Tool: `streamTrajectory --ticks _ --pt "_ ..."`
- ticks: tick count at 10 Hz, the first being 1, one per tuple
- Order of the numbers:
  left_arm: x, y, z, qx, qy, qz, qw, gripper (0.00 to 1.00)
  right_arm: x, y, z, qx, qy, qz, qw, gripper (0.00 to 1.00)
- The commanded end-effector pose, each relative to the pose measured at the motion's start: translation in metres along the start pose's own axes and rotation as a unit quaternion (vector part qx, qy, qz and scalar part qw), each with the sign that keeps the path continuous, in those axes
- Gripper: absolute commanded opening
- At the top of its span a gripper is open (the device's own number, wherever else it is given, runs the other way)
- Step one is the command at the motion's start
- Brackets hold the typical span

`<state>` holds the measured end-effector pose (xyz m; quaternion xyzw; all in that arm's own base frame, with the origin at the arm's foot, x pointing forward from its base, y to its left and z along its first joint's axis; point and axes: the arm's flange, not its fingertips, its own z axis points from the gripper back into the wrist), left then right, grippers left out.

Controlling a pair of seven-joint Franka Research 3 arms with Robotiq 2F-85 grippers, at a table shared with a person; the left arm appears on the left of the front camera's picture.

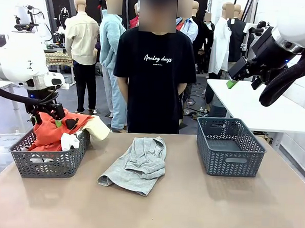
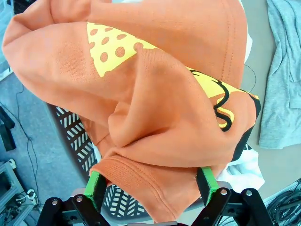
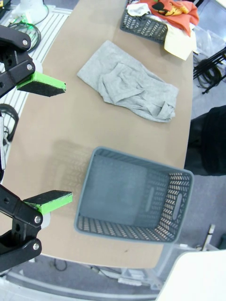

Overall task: Sort the tops and bottoms.
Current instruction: Lift clothes from the center of the table with your right hand.

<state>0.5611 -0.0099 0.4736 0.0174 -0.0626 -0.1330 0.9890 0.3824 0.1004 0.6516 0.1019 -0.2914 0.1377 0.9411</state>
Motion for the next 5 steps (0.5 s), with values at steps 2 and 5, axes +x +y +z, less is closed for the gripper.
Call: streamTrajectory --ticks 2,5 --pt "0.000 0.000 0.000 0.000 0.000 0.000 1.000 1.00 -0.003 0.000 -0.001 -0.002 0.003 -0.006 1.000 1.00" --pt "0.018 0.051 0.105 0.042 -0.101 0.019 0.994 1.00 -0.003 0.000 -0.001 -0.002 0.003 -0.006 1.000 1.00"
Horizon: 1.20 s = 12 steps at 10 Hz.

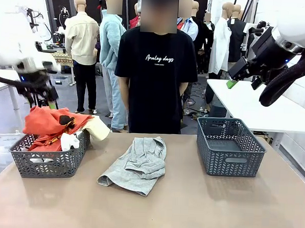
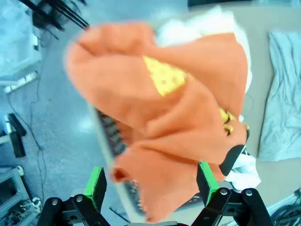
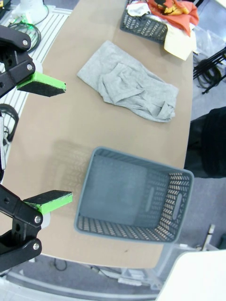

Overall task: Sort the tops and bottoms.
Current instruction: Lift clothes from the center of the table with your right hand.

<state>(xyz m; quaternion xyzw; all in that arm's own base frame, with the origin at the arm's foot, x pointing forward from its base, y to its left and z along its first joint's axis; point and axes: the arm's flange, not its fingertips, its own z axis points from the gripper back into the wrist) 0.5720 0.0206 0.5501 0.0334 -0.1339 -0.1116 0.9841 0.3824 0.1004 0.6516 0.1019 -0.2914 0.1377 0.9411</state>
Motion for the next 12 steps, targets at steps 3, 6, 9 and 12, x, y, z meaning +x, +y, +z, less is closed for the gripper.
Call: streamTrajectory --ticks 3,6,9,12 --pt "0.018 0.016 0.097 0.023 -0.101 -0.038 0.994 1.00 -0.003 0.000 -0.001 -0.002 0.003 -0.006 1.000 1.00" --pt "0.012 -0.003 0.138 -0.063 -0.189 -0.100 0.975 1.00 -0.003 0.000 -0.001 -0.002 0.003 -0.006 1.000 1.00" --pt "0.001 -0.051 0.141 -0.130 -0.198 -0.170 0.957 1.00 -0.003 0.000 -0.001 -0.002 0.003 -0.006 1.000 1.00" --pt "0.011 -0.065 0.147 -0.118 -0.198 -0.162 0.960 1.00 -0.003 0.000 -0.001 -0.002 0.003 -0.006 1.000 1.00"
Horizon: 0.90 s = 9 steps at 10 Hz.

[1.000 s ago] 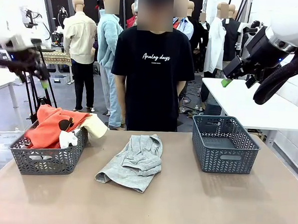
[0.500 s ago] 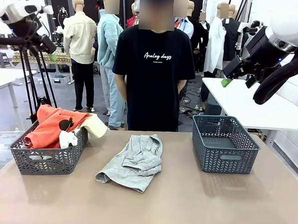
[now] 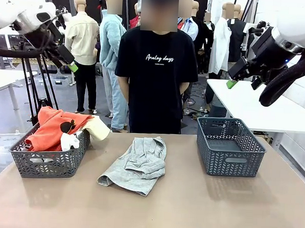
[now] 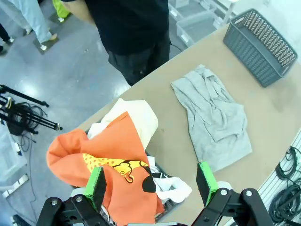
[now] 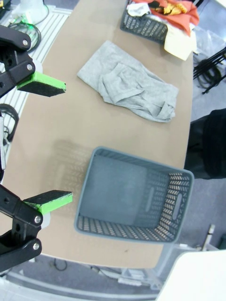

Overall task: Sort the tops and bottoms.
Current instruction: Lift clothes from the center of the table with your right hand.

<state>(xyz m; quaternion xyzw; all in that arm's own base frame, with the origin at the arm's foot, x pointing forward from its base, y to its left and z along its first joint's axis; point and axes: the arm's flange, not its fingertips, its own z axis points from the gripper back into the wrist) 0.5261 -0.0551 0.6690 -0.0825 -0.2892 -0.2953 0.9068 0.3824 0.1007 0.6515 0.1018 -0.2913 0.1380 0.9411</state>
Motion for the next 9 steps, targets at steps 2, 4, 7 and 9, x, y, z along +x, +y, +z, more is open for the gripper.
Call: streamTrajectory --ticks 2,4,7,9 --pt "0.000 0.000 0.000 0.000 0.000 0.000 1.000 1.00 -0.003 0.000 -0.001 -0.002 0.003 -0.007 1.000 1.00" --pt "-0.020 -0.030 0.017 -0.031 -0.022 -0.012 0.999 1.00 -0.003 0.000 -0.001 -0.002 0.003 -0.007 1.000 1.00" --pt "-0.023 -0.011 0.059 0.003 -0.069 -0.013 0.998 1.00 0.002 0.005 0.001 0.010 -0.035 0.004 0.999 1.00" --pt "-0.022 -0.019 0.070 0.005 -0.087 -0.022 0.996 1.00 0.030 0.026 -0.056 0.119 -0.063 0.021 0.991 1.00"
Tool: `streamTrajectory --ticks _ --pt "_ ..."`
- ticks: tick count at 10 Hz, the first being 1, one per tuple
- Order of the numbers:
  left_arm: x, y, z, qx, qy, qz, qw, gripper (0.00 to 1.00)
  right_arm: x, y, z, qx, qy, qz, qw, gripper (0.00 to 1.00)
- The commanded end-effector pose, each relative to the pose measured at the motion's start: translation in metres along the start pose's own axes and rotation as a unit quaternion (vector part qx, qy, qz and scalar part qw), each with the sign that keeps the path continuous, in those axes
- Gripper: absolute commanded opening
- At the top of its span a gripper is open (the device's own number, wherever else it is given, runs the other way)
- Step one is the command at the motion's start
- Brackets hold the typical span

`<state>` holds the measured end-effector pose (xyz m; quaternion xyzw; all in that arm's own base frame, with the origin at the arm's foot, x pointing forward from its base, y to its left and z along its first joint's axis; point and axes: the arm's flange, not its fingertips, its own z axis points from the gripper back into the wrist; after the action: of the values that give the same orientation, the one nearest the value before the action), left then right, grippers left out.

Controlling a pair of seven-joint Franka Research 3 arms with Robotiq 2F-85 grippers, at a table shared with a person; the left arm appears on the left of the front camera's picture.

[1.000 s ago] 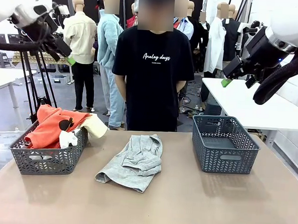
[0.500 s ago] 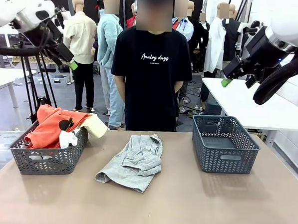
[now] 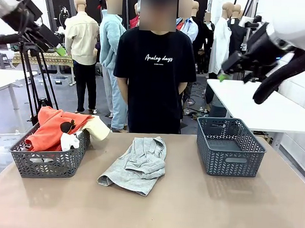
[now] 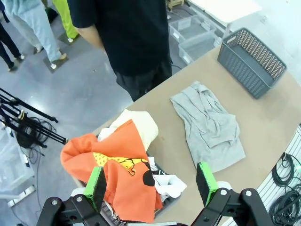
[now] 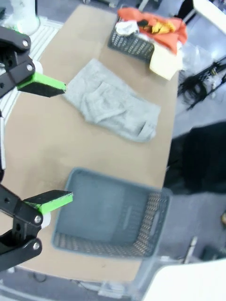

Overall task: Sort the tops and bottoms.
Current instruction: Lift clothes from the center of the table with your right hand.

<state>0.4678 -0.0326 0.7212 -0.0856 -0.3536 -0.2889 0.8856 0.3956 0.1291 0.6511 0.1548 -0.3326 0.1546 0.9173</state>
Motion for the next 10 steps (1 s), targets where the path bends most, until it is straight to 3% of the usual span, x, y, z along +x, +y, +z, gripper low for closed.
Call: streamTrajectory --ticks 1,2,3,4,5,7,9,10 --pt "-0.002 -0.012 -0.005 -0.021 -0.032 -0.018 0.999 1.00 0.023 0.010 -0.092 0.101 0.004 0.012 0.995 1.00" --pt "0.000 0.000 0.000 0.000 0.000 0.000 1.000 1.00 0.029 0.026 -0.130 0.118 0.028 0.022 0.992 1.00" --pt "0.000 0.000 0.000 0.000 0.000 0.000 1.000 1.00 0.031 0.042 -0.154 0.123 0.056 0.035 0.990 1.00" --pt "0.000 0.000 0.000 0.000 0.000 0.000 1.000 1.00 0.031 0.049 -0.154 0.082 0.113 0.057 0.989 1.00" --pt "0.000 0.000 0.000 0.000 0.000 0.000 1.000 1.00 0.007 0.049 -0.139 0.097 0.034 0.015 0.995 1.00" --pt "0.000 0.000 0.000 0.000 0.000 0.000 1.000 1.00 0.007 0.049 -0.139 0.097 0.034 0.015 0.995 1.00" --pt "0.000 0.000 0.000 0.000 0.000 0.000 1.000 1.00 0.014 0.063 -0.181 0.094 0.084 0.024 0.992 1.00" --pt "0.000 0.000 0.000 0.000 0.000 0.000 1.000 1.00 0.020 0.080 -0.212 0.081 0.088 0.012 0.993 1.00"
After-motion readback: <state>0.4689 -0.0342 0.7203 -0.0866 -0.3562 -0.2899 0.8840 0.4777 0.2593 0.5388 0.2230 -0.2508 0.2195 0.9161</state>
